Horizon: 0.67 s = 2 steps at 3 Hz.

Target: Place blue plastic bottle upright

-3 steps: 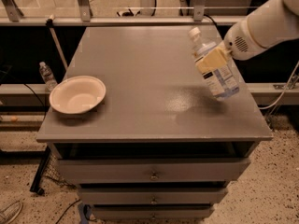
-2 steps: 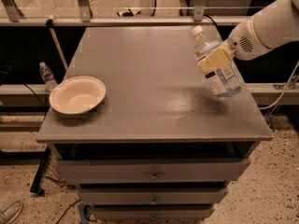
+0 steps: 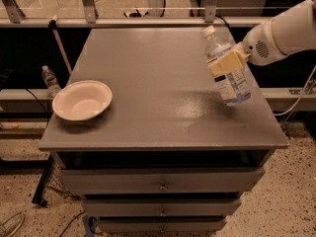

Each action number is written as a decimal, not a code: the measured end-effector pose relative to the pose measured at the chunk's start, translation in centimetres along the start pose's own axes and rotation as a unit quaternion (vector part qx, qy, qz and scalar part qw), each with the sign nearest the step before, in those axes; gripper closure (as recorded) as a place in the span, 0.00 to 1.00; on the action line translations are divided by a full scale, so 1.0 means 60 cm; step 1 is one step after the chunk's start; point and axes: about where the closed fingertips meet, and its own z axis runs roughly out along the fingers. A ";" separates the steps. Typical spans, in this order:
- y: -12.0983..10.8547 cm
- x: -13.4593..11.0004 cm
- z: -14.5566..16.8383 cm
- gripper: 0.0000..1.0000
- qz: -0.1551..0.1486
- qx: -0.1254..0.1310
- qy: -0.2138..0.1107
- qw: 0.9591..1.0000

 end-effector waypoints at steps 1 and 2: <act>-0.004 -0.011 -0.001 1.00 -0.012 -0.027 -0.064 0.998; 0.000 -0.019 -0.010 1.00 -0.060 -0.042 -0.139 0.988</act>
Offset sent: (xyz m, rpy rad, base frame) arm -0.0021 -0.0022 0.0221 0.2388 -0.3369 0.2271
